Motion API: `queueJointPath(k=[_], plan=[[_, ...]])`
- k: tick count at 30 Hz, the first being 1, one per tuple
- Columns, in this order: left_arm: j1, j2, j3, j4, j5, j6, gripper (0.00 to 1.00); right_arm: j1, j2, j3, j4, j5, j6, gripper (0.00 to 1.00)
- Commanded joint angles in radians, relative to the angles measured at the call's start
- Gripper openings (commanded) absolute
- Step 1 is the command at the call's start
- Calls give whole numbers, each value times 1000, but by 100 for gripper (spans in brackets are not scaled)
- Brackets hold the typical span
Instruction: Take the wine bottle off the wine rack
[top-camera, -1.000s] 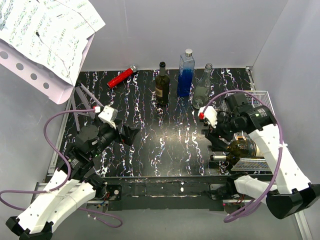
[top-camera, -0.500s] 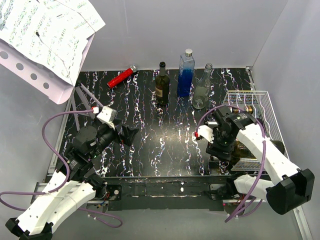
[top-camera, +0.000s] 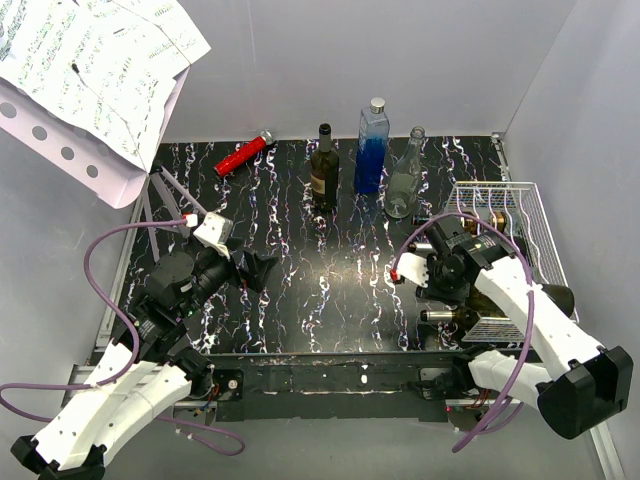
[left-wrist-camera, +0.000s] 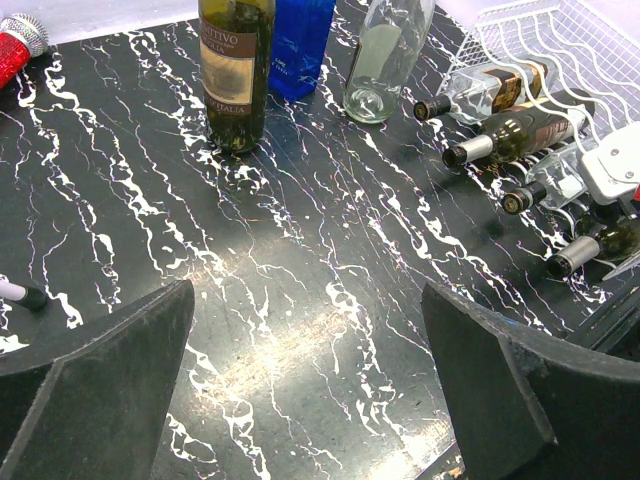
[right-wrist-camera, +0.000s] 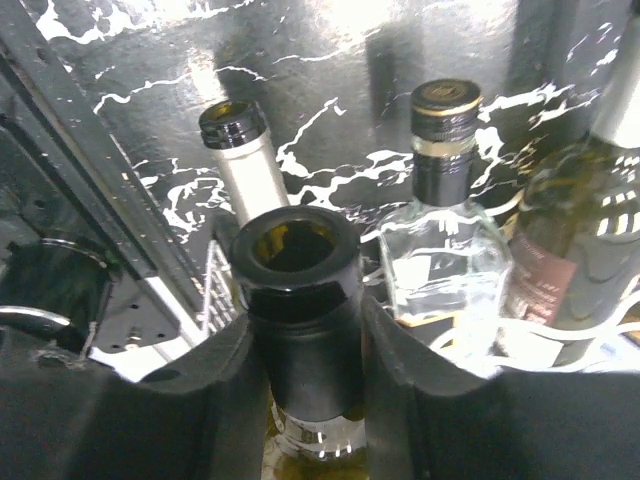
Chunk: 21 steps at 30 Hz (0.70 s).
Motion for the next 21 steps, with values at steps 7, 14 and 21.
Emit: queueJointPath(k=[7,14,21], plan=[[-5,-11,3,14,-13,4,98,3,22,159,-112,31,25,1],[-5,-5,5,14,-3,3,98,6,48,331,-216,21,65,1],[-5,-8,3,14,-4,3,98,12,52,409,-242,16,74,1]])
